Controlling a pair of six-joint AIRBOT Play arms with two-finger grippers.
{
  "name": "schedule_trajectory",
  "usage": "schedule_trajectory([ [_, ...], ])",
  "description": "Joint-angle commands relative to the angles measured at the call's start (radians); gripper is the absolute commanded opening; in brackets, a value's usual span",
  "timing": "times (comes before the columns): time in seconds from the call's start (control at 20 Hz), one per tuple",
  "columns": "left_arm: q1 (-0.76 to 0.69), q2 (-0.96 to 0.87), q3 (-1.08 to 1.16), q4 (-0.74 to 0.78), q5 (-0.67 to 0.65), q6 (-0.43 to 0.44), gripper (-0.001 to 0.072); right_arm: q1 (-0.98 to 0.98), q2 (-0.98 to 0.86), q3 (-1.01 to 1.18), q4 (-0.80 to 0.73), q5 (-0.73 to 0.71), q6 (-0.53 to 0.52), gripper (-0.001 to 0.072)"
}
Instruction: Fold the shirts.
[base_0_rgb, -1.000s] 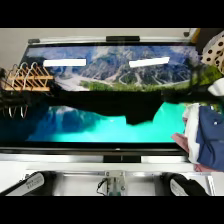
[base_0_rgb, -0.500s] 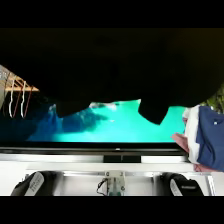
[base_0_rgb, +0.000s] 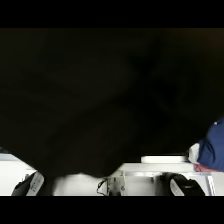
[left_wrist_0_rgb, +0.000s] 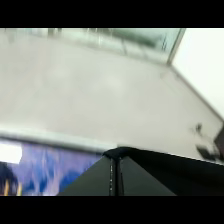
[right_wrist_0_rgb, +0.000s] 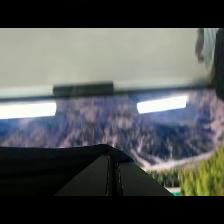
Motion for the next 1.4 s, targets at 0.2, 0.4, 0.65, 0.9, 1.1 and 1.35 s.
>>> schedule_trajectory([
  [0.2,-0.338,-0.301,-0.449,0.032,0.055,0.169,0.0028,0.000,-0.488,-0.203,0.129,-0.093,0.008,0.0065],
  [0.4,-0.447,-0.568,-0.418,0.006,0.355,0.095,0.0029,0.000,-0.686,-0.203,0.349,-0.341,0.039,0.0066],
  [0.65,-0.475,-0.780,-0.394,-0.146,0.431,0.094,0.0030,0.000,-0.802,-0.203,0.441,-0.428,0.039,0.0067],
  [0.9,-0.421,-0.830,-0.367,-0.112,0.093,0.106,0.0691,-0.002,-0.806,-0.203,0.449,-0.256,-0.002,0.0592],
  [1.1,-0.314,-0.783,-0.377,0.226,-0.354,0.069,0.0499,-0.011,-0.754,-0.208,0.178,0.174,-0.069,0.0592],
  [1.35,-0.308,-0.448,-0.917,0.261,-0.087,0.138,0.0477,-0.021,-0.555,-0.457,0.136,0.210,-0.093,0.0592],
])
